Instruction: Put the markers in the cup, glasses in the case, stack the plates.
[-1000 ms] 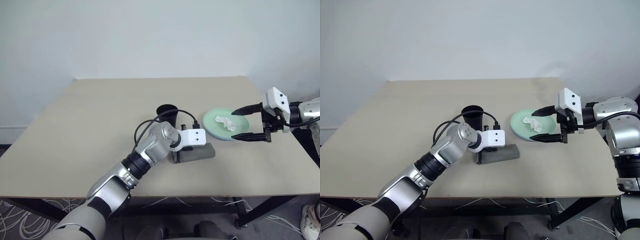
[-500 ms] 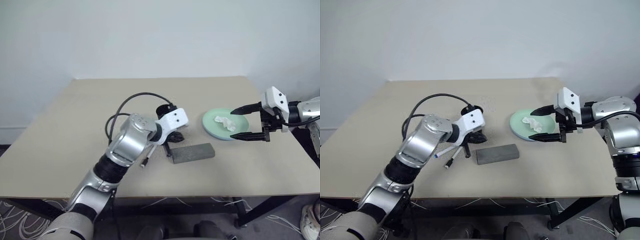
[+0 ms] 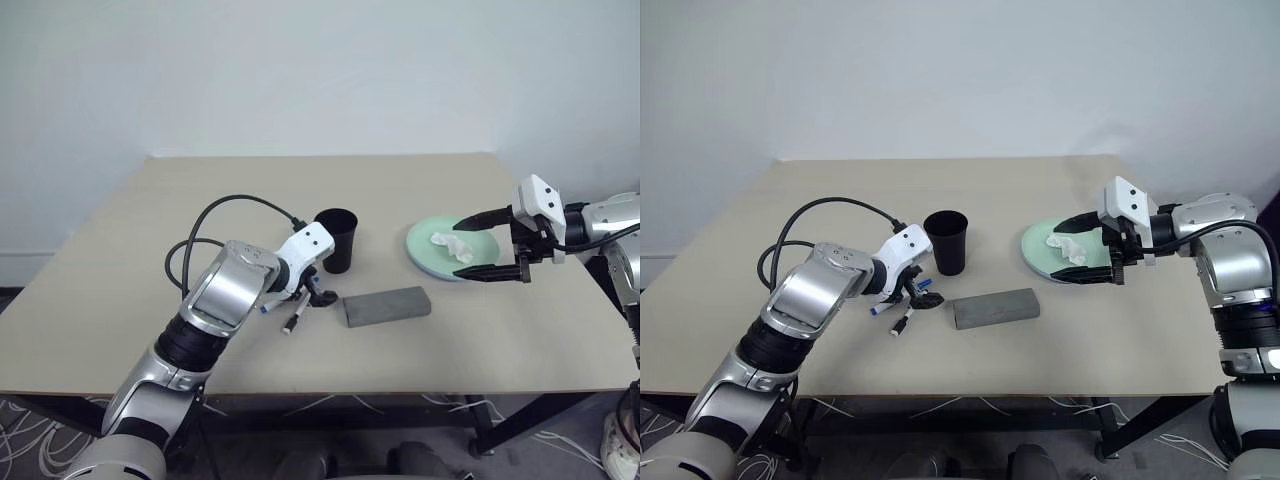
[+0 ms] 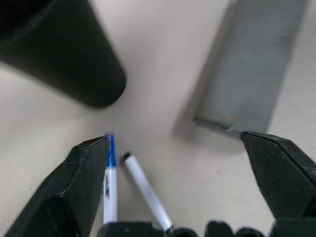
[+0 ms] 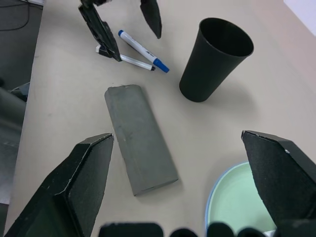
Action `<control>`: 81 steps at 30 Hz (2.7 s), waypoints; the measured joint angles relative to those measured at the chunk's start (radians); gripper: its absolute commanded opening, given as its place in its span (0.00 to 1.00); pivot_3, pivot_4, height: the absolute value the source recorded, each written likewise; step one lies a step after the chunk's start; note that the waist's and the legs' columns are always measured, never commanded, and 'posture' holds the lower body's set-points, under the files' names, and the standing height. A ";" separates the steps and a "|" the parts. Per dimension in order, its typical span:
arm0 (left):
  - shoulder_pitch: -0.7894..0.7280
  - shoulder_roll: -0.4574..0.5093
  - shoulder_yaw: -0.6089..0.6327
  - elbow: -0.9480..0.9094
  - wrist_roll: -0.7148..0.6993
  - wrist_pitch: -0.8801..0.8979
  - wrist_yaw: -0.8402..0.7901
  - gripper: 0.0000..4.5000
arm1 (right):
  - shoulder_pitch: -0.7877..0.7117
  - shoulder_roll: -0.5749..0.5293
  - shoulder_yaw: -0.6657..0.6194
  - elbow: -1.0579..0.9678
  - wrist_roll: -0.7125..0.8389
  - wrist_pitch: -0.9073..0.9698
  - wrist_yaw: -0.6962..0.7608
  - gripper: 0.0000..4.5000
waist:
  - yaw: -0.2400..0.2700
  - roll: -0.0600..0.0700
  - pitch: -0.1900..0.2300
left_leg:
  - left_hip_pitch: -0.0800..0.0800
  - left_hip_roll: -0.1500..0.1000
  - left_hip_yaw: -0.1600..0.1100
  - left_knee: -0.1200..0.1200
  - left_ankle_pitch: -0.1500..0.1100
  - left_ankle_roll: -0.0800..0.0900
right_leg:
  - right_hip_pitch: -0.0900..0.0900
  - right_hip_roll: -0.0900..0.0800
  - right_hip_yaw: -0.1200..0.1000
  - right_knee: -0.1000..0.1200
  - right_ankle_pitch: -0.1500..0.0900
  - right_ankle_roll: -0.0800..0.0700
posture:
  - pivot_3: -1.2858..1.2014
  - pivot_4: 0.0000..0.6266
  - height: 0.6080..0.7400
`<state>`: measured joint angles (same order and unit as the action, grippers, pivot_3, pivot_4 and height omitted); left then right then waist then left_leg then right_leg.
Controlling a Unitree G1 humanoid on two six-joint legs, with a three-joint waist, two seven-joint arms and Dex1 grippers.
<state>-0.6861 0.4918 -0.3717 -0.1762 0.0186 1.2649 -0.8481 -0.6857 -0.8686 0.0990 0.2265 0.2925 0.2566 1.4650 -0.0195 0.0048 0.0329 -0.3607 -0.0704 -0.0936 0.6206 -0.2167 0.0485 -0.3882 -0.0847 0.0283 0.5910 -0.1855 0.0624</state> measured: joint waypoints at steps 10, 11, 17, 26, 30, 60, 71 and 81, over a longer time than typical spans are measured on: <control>-0.085 -0.040 -0.055 0.135 -0.040 0.144 0.117 0.99 | -0.011 0.014 0.005 0.002 -0.001 -0.007 0.003 1.00 | 0.000 0.000 0.000 | 0.000 -0.001 0.000 0.000 0.000 0.000 | 0.000 0.000 0.000 0.000 0.000 0.000 | 0.52 0.00 0.94; -0.088 -0.043 -0.061 0.149 -0.046 0.152 0.125 0.99 | -0.011 0.014 0.005 0.002 -0.001 -0.007 0.003 1.00 | 0.000 0.000 0.000 | 0.000 -0.001 0.000 0.000 0.000 0.000 | 0.000 0.000 0.000 0.000 0.000 0.000 | 0.52 0.00 0.94; -0.120 -0.066 -0.082 0.224 -0.073 0.187 0.176 0.99 | -0.011 0.018 0.006 0.002 -0.001 -0.007 0.007 1.00 | -0.001 0.000 0.000 | 0.000 -0.001 0.000 0.000 0.000 0.000 | 0.000 0.000 0.000 0.000 0.000 0.000 | 0.52 0.00 0.94; -0.160 -0.080 -0.103 0.270 -0.117 0.197 0.208 0.99 | -0.011 0.019 0.006 0.001 -0.001 -0.007 0.008 1.00 | 0.000 0.000 0.000 | 0.000 -0.001 0.000 0.000 0.000 0.000 | 0.000 0.000 0.000 0.000 0.000 0.000 | 0.52 0.00 0.94; -0.170 -0.079 -0.139 0.295 -0.142 0.196 0.206 0.99 | -0.011 0.019 0.006 0.001 -0.001 -0.007 0.008 1.00 | 0.000 0.000 0.000 | 0.000 -0.001 0.000 0.000 0.000 0.000 | 0.000 0.000 0.000 0.000 0.000 0.000 | 0.52 0.00 0.94; -0.225 -0.140 -0.193 0.504 -0.161 0.114 0.205 0.48 | -0.010 0.019 0.006 -0.003 0.000 0.001 -0.001 1.00 | 0.000 0.000 0.000 | 0.000 -0.001 0.000 0.000 0.000 0.000 | 0.000 0.000 0.000 0.000 0.000 0.000 | 0.52 0.00 0.94; -0.228 -0.133 -0.218 0.502 -0.154 0.092 0.191 0.00 | -0.009 0.019 0.006 -0.003 0.000 0.001 -0.003 1.00 | -0.001 0.000 0.000 | 0.000 -0.001 0.000 0.000 0.000 0.000 | 0.000 0.000 0.000 0.000 0.000 0.000 | 0.52 0.00 0.94; -0.228 -0.095 -0.245 0.431 -0.163 0.053 0.141 0.00 | -0.009 0.019 0.005 -0.003 0.000 -0.001 -0.004 1.00 | -0.001 0.000 0.000 | -0.001 -0.001 0.000 0.000 0.000 0.000 | -0.001 0.000 0.000 0.000 0.000 0.000 | 0.52 0.00 0.94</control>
<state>-0.9144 0.3965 -0.6169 0.2545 -0.1445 1.3178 -0.7069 -0.6949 -0.8496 0.1043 0.2237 0.2921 0.2558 1.4614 -0.0206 0.0044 0.0331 -0.3619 -0.0713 -0.0937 0.6202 -0.2168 0.0483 -0.3891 -0.0851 0.0283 0.5909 -0.1855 0.0625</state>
